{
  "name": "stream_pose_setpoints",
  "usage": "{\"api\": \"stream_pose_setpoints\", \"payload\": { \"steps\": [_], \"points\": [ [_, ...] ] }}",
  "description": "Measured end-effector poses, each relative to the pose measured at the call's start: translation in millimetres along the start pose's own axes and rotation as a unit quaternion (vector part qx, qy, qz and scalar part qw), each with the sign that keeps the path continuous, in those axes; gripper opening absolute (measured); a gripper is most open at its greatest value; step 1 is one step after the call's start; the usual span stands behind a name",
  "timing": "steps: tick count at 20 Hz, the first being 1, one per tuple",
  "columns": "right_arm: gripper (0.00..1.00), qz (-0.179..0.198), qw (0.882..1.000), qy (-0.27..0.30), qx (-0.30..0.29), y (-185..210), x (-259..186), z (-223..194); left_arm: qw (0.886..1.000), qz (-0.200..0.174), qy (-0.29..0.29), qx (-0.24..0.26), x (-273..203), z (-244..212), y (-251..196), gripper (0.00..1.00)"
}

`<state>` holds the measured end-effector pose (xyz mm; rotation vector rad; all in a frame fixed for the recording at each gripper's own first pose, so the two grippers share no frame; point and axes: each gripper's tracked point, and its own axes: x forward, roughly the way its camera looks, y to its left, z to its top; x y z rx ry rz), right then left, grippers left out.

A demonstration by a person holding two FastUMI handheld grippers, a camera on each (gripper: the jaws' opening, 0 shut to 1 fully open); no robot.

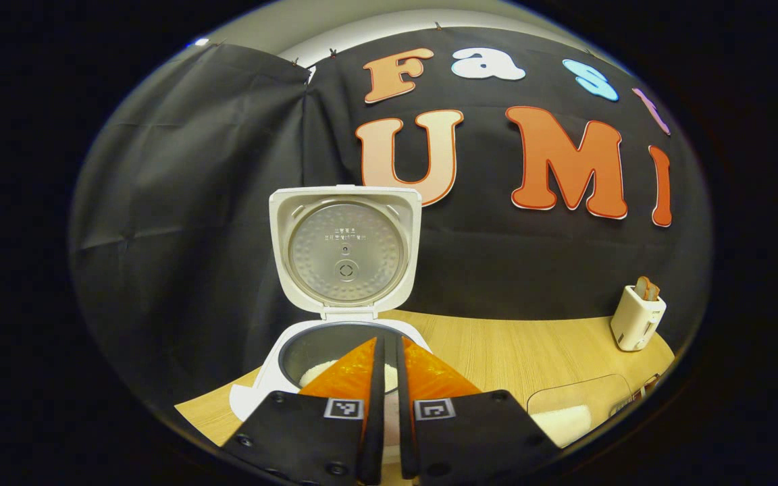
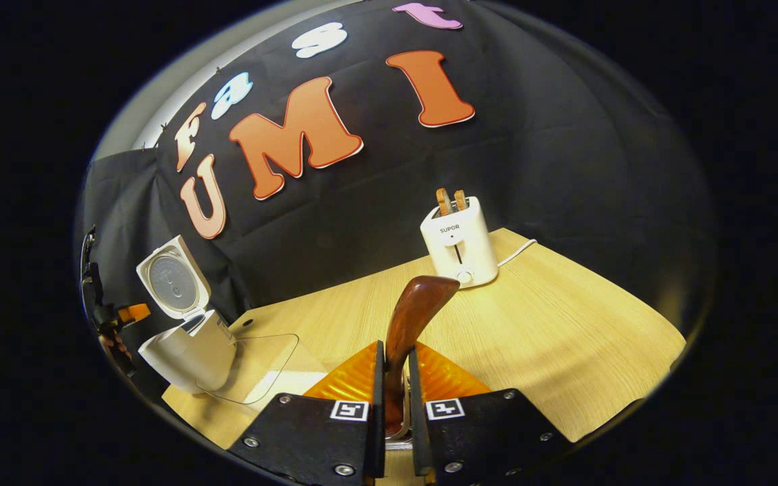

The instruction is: Close the left gripper, press the button to open the rice cooker; take a wooden spoon from the chopstick holder with the right hand, scoop a spoonful of rice and pour it into the rice cooker, then put the wooden spoon back into the chopstick holder.

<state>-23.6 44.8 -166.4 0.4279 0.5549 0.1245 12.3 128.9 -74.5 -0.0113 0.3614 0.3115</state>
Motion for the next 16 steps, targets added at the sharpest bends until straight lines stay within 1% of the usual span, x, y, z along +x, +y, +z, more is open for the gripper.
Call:
{"api": "stream_pose_setpoints", "payload": {
  "steps": [1, 2, 4, 7, 8, 12, 16],
  "points": [
    [0.16, 0.002, 1.0, -0.002, 0.003, 0, 1, 0, 1.0, -0.002, 0.0, -0.003, -1, -2, 1, 0.18],
    [0.16, 0.003, 1.0, -0.003, 0.009, -1, 1, 0, 1.0, -0.008, 0.001, -0.004, -2, -2, -2, 0.19],
    [0.15, 0.006, 1.0, 0.0, 0.023, 0, 6, -1, 1.0, -0.012, 0.005, -0.003, -2, -9, -6, 0.17],
    [0.15, 0.008, 1.0, 0.004, 0.013, 2, 13, -3, 1.0, -0.014, 0.01, -0.004, -3, -16, -7, 0.18],
    [0.13, 0.015, 1.0, 0.003, 0.015, 7, 10, -1, 1.0, -0.018, 0.011, -0.004, -3, -16, -9, 0.18],
    [0.08, 0.023, 1.0, 0.011, 0.006, 10, 2, -4, 0.999, -0.031, 0.009, 0.009, -5, -18, -19, 0.18],
    [0.07, 0.017, 1.0, 0.008, -0.019, 8, -13, -5, 0.999, -0.038, 0.012, 0.021, -4, -24, -25, 0.18]
  ]
}}
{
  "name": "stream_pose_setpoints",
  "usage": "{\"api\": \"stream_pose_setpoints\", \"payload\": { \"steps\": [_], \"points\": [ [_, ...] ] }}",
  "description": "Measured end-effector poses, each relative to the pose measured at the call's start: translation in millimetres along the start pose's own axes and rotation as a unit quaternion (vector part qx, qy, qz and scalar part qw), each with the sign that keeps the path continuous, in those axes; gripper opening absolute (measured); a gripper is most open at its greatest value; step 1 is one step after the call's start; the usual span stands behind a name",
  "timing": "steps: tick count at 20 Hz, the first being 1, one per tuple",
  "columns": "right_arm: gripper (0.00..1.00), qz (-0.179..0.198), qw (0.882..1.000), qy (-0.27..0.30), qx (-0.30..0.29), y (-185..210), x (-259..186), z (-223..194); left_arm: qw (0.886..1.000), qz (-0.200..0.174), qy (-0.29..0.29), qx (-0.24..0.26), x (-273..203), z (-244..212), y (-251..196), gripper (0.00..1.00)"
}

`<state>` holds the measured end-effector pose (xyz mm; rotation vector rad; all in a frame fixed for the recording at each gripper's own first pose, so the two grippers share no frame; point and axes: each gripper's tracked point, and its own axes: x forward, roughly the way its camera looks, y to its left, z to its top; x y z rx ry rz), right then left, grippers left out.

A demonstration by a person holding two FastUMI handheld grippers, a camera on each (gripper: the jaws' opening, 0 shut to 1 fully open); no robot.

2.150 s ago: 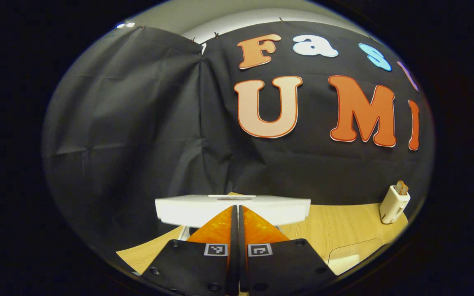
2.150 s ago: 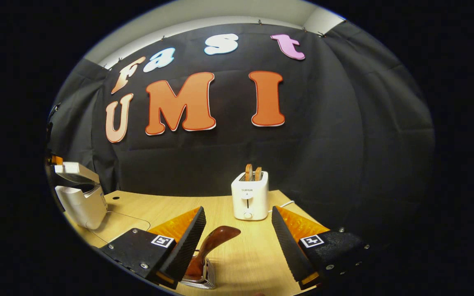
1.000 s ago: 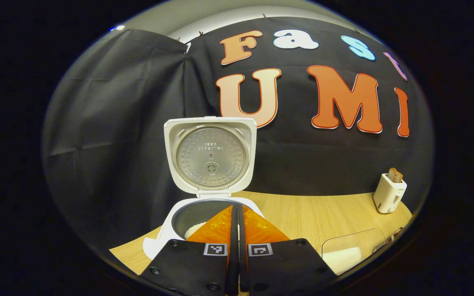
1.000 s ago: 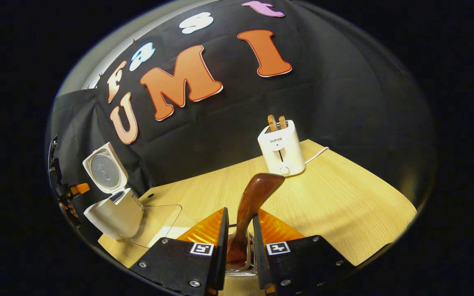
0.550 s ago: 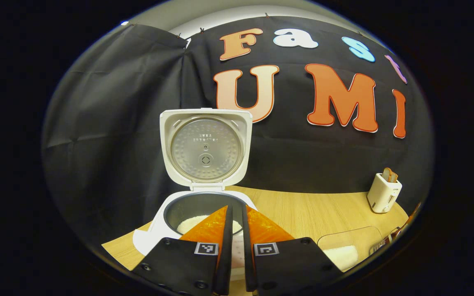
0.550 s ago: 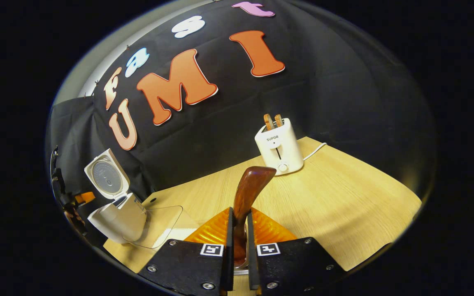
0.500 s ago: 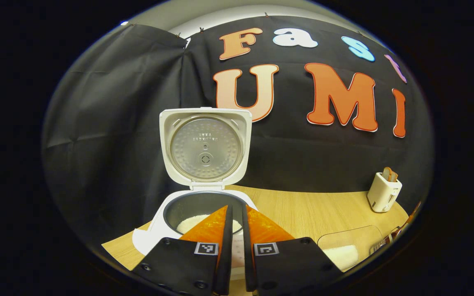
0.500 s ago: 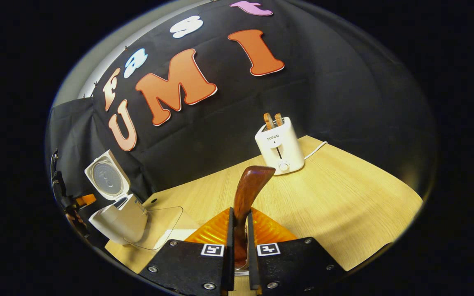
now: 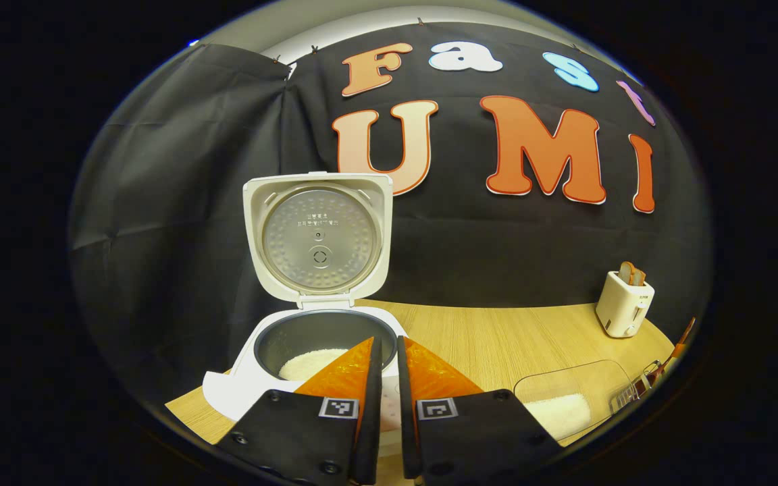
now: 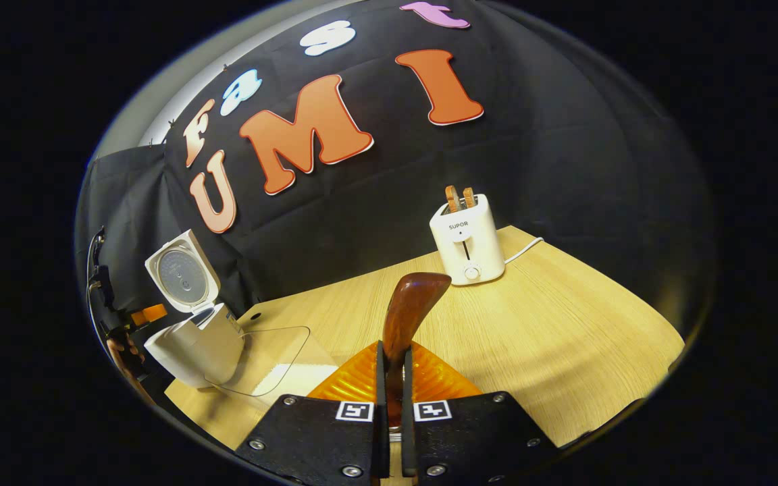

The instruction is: Close the left gripper, press the button to open the rice cooker; take a wooden spoon from the chopstick holder with the right hand, scoop a spoonful of rice and pour it into the rice cooker, then put the wooden spoon back into the chopstick holder.

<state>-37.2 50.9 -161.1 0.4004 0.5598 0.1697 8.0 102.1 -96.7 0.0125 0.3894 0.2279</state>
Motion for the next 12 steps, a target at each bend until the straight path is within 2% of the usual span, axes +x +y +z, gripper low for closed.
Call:
{"api": "stream_pose_setpoints", "payload": {
  "steps": [4, 8, 12],
  "points": [
    [0.07, -0.007, 1.0, -0.012, -0.006, 2, -7, -1, 1.0, -0.003, 0.005, -0.003, 1, -4, -3, 0.18],
    [0.05, 0.005, 1.0, -0.005, -0.017, 8, -15, -7, 1.0, -0.001, 0.003, -0.005, 0, -6, -1, 0.18],
    [0.05, -0.014, 0.999, -0.025, -0.019, 6, -13, -3, 1.0, 0.0, 0.002, -0.009, -1, -7, -1, 0.18]
  ]
}}
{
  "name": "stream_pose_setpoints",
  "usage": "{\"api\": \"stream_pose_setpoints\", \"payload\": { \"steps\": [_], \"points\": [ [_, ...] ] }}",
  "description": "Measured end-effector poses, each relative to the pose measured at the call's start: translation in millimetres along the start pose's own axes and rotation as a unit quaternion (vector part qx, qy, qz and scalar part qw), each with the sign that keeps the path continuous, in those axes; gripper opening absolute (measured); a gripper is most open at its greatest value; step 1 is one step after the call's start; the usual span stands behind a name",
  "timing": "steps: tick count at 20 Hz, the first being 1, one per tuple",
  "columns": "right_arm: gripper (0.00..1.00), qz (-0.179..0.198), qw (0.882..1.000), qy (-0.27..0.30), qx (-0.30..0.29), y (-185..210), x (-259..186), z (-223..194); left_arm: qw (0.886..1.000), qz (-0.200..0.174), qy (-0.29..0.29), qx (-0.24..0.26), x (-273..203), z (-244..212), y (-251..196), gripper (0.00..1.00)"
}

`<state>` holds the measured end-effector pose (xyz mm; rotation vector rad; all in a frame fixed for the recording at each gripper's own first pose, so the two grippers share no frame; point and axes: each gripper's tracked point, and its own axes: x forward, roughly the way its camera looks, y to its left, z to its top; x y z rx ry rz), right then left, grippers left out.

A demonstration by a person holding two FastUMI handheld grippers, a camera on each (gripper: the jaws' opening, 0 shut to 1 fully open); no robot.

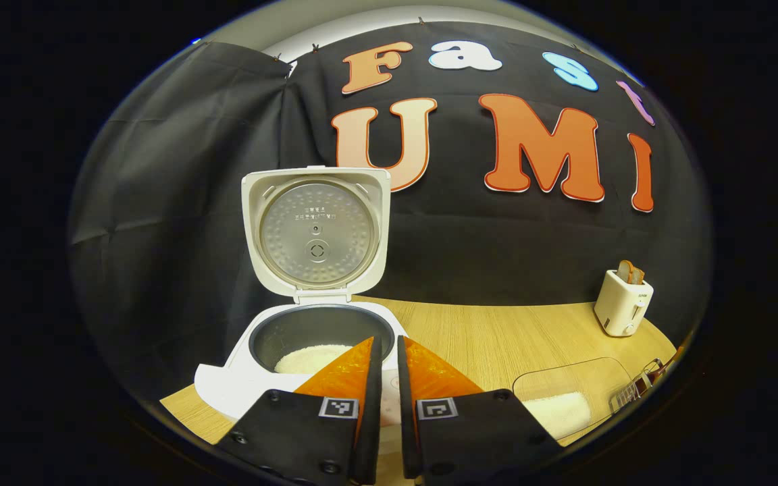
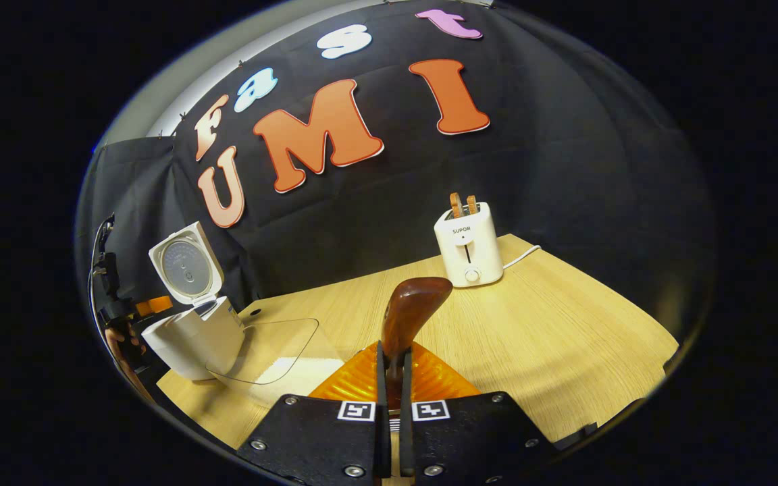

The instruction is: Close the left gripper, press the button to open the rice cooker; take a wooden spoon from the chopstick holder with the right hand, scoop a spoonful of rice and pour it into the rice cooker, then put the wooden spoon back into the chopstick holder.

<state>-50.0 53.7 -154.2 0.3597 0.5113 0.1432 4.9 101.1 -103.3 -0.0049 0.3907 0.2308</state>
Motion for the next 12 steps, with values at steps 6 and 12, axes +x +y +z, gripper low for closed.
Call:
{"api": "stream_pose_setpoints", "payload": {
  "steps": [6, 12],
  "points": [
    [0.05, -0.007, 0.999, -0.027, 0.027, 0, -2, 25, 1.0, 0.007, -0.003, -0.003, -2, -2, 10, 0.18],
    [0.05, 0.001, 0.996, -0.085, 0.017, 19, -13, 71, 1.0, 0.003, -0.019, 0.002, -5, 2, 13, 0.43]
  ]
}}
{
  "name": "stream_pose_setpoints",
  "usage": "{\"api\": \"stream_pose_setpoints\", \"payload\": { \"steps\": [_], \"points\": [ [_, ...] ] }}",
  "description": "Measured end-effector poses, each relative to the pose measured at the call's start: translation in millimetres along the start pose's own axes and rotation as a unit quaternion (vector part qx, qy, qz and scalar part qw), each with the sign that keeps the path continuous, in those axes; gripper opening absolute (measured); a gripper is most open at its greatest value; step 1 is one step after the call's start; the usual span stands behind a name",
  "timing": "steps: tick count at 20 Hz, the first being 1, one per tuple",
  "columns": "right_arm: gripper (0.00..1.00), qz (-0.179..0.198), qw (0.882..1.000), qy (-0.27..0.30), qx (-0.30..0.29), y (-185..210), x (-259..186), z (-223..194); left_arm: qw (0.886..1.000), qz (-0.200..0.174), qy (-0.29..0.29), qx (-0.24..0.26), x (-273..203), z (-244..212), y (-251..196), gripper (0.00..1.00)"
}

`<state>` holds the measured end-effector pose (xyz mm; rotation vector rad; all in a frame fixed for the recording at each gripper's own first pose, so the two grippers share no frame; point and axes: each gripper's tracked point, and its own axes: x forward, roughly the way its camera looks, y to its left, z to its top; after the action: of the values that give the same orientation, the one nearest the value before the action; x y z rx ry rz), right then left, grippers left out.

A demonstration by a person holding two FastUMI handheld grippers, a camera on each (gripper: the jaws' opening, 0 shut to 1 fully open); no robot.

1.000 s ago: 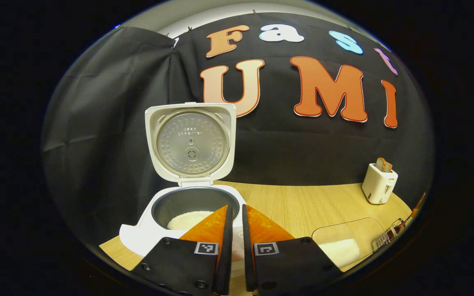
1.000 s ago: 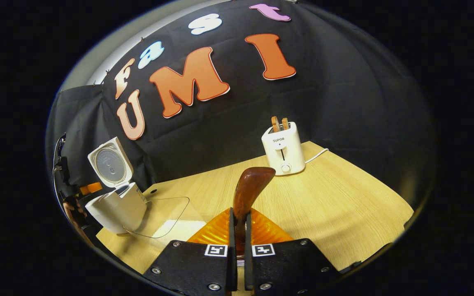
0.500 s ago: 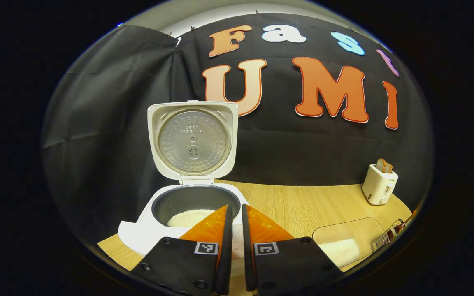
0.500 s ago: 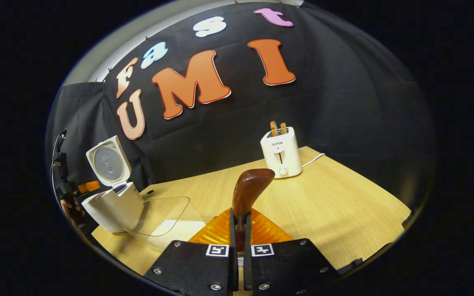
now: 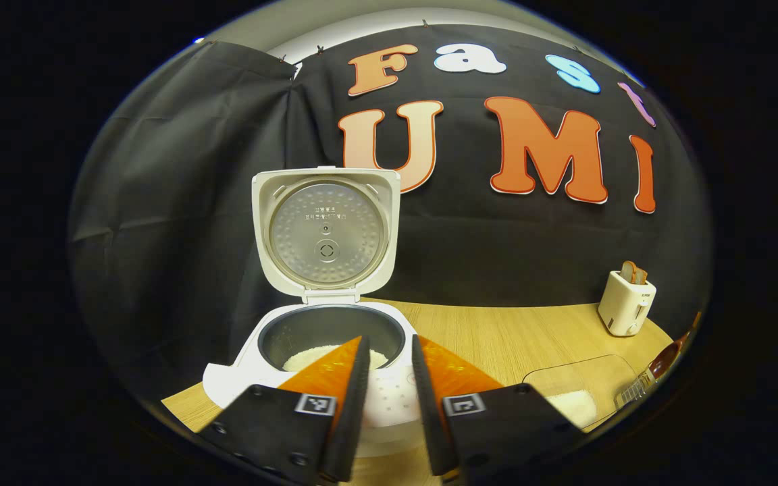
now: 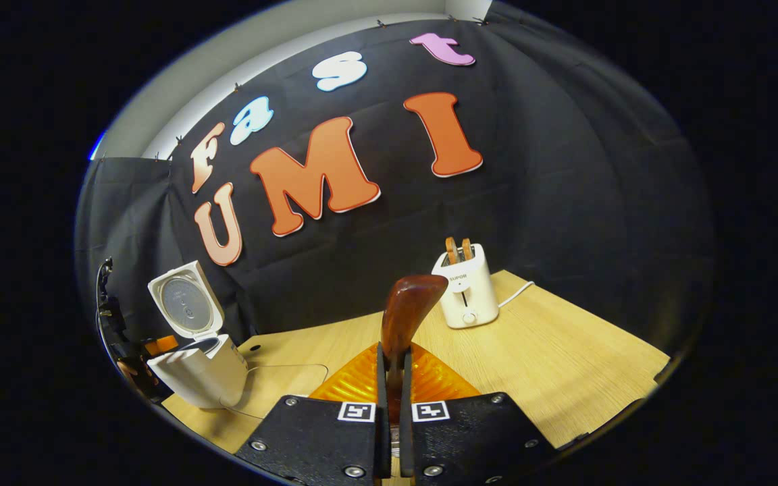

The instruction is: Close the left gripper, press the button to open the rice cooker; take a wooden spoon from the chopstick holder with the right hand, scoop a spoonful of rice and pour it into the rice cooker, then put the wooden spoon back into the chopstick holder.

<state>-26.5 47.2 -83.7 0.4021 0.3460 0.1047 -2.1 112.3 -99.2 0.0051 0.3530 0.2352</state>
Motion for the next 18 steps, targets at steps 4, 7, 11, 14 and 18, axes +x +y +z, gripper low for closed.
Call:
{"api": "stream_pose_setpoints", "payload": {
  "steps": [4, 7, 11, 14, 18],
  "points": [
    [0.05, 0.026, 0.999, -0.029, -0.004, 28, 3, 24, 1.0, 0.001, -0.026, 0.007, -3, 8, 4, 0.65],
    [0.05, 0.056, 0.998, -0.041, -0.009, 61, 10, 33, 0.999, 0.004, -0.034, 0.011, -5, 10, 5, 0.66],
    [0.05, 0.092, 0.995, -0.038, -0.031, 104, 28, 25, 0.999, 0.007, -0.048, 0.02, -8, 12, 10, 0.83],
    [0.05, 0.11, 0.993, -0.012, -0.05, 130, 41, 0, 0.997, 0.027, -0.066, 0.026, -11, 18, 24, 0.9],
    [0.05, 0.104, 0.99, 0.014, -0.094, 147, 56, -34, 0.997, 0.037, -0.066, 0.025, -13, 14, 34, 0.9]
  ]
}}
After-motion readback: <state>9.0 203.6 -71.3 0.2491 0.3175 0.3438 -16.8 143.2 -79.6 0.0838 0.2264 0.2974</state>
